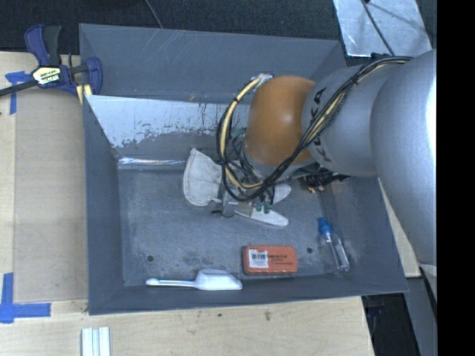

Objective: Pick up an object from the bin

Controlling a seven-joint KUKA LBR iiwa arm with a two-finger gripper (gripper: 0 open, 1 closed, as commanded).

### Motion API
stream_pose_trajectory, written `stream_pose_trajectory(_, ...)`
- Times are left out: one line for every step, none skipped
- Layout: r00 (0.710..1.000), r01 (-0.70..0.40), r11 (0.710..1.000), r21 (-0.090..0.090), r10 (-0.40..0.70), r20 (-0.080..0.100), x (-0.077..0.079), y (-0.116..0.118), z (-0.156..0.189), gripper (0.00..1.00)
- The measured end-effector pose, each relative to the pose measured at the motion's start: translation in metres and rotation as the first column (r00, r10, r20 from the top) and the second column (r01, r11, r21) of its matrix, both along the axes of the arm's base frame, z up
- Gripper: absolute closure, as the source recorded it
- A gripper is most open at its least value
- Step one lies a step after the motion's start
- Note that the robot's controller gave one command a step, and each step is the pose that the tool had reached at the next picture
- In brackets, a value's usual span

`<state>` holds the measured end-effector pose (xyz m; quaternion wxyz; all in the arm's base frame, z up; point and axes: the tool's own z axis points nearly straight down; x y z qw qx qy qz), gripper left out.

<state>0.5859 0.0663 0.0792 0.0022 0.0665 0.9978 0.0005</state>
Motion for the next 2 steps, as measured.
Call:
stream_pose_trajectory(1.0, 0.0, 1.0, 0.0, 0.0, 0.0, 0.0, 0.0, 0.0, 1.0)
stream_pose_trajectory(1.0, -0.011, 1.0, 0.0, 0.011, 0.001, 0.02, -0.003, 0.201, 1.0)
